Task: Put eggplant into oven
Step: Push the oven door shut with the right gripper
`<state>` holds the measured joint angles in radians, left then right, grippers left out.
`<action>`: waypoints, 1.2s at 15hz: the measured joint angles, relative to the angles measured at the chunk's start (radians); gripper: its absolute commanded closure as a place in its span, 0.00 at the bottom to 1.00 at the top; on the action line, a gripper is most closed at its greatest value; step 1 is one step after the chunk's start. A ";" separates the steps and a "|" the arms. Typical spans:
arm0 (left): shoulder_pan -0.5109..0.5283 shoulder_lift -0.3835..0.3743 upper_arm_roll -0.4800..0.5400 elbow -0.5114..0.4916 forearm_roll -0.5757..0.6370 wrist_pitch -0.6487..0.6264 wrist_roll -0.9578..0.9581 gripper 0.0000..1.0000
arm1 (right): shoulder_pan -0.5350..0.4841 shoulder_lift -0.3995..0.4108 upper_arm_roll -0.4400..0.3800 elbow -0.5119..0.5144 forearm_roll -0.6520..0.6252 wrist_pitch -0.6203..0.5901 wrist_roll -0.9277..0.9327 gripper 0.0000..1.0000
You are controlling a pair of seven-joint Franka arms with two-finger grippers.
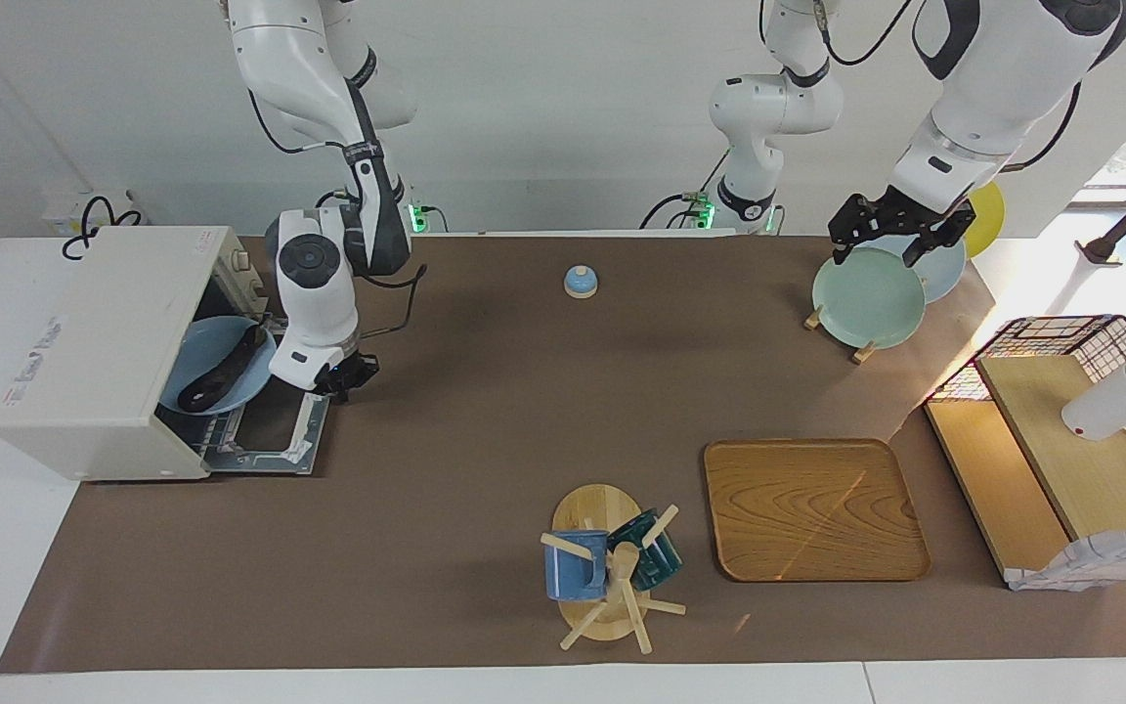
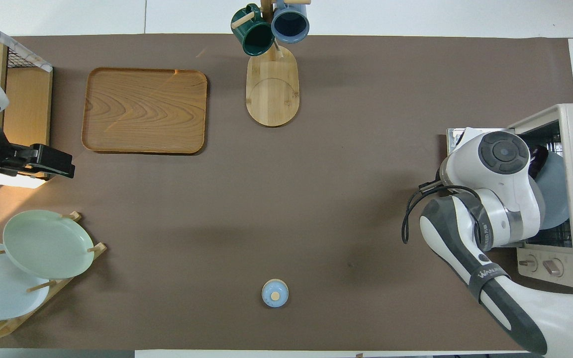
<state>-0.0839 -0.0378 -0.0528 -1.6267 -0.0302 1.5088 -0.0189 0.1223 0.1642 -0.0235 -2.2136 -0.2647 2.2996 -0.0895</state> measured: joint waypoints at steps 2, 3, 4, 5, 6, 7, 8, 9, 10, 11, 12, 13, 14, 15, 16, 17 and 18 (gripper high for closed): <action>0.000 0.000 0.000 0.000 0.000 0.000 0.000 0.00 | 0.003 0.000 0.002 -0.001 -0.032 -0.001 0.000 1.00; 0.000 0.000 0.000 0.000 0.000 0.000 0.000 0.00 | 0.003 0.000 0.004 -0.002 -0.040 -0.002 0.000 1.00; 0.000 0.000 0.000 0.000 0.000 0.000 0.000 0.00 | 0.004 0.001 0.005 -0.002 -0.050 -0.005 0.000 1.00; 0.000 0.000 0.000 0.000 0.000 0.000 0.000 0.00 | 0.006 0.001 0.010 0.000 -0.075 -0.014 0.000 1.00; 0.000 0.000 0.000 0.000 0.000 0.000 0.000 0.00 | 0.010 0.001 0.017 0.006 -0.103 -0.030 0.000 1.00; 0.000 0.000 0.000 0.000 0.000 0.000 0.000 0.00 | 0.014 0.001 0.021 0.016 -0.121 -0.054 -0.002 1.00; 0.000 0.000 0.000 0.000 0.000 0.000 0.000 0.00 | 0.016 0.000 0.025 0.030 -0.127 -0.084 -0.019 1.00; 0.000 0.000 0.000 0.000 0.000 0.000 0.000 0.00 | 0.016 -0.003 0.030 0.052 -0.127 -0.126 -0.050 1.00; 0.000 0.000 0.000 0.000 0.000 0.000 0.000 0.00 | 0.017 -0.010 0.035 0.077 -0.126 -0.176 -0.073 1.00; 0.000 0.000 0.000 0.000 0.000 0.000 0.000 0.00 | 0.017 -0.021 0.037 0.106 -0.125 -0.232 -0.092 1.00; 0.000 0.000 0.000 0.000 0.000 0.000 0.000 0.00 | 0.014 -0.039 0.037 0.129 -0.125 -0.280 -0.110 1.00; 0.000 0.000 0.000 0.000 0.000 0.000 0.000 0.00 | 0.006 -0.060 0.034 0.144 -0.125 -0.314 -0.132 1.00; 0.000 0.000 0.000 0.000 0.000 0.000 0.000 0.00 | -0.006 -0.085 0.033 0.153 -0.125 -0.339 -0.157 1.00; 0.000 0.000 0.000 0.000 0.000 0.000 0.000 0.00 | -0.022 -0.110 0.032 0.158 -0.125 -0.357 -0.189 1.00; 0.000 0.000 0.000 0.000 0.000 0.000 0.000 0.00 | -0.044 -0.135 0.030 0.163 -0.125 -0.370 -0.228 1.00; 0.000 0.000 0.000 0.000 0.000 0.000 0.000 0.00 | -0.069 -0.156 0.027 0.167 -0.126 -0.379 -0.270 1.00; 0.000 0.000 0.000 0.000 0.000 0.000 0.000 0.00 | -0.099 -0.175 0.024 0.171 -0.129 -0.385 -0.314 1.00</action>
<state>-0.0839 -0.0378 -0.0527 -1.6267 -0.0302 1.5087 -0.0189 0.0230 -0.0104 0.0004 -2.0425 -0.3933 1.9146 -0.4038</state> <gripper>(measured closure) 0.000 0.991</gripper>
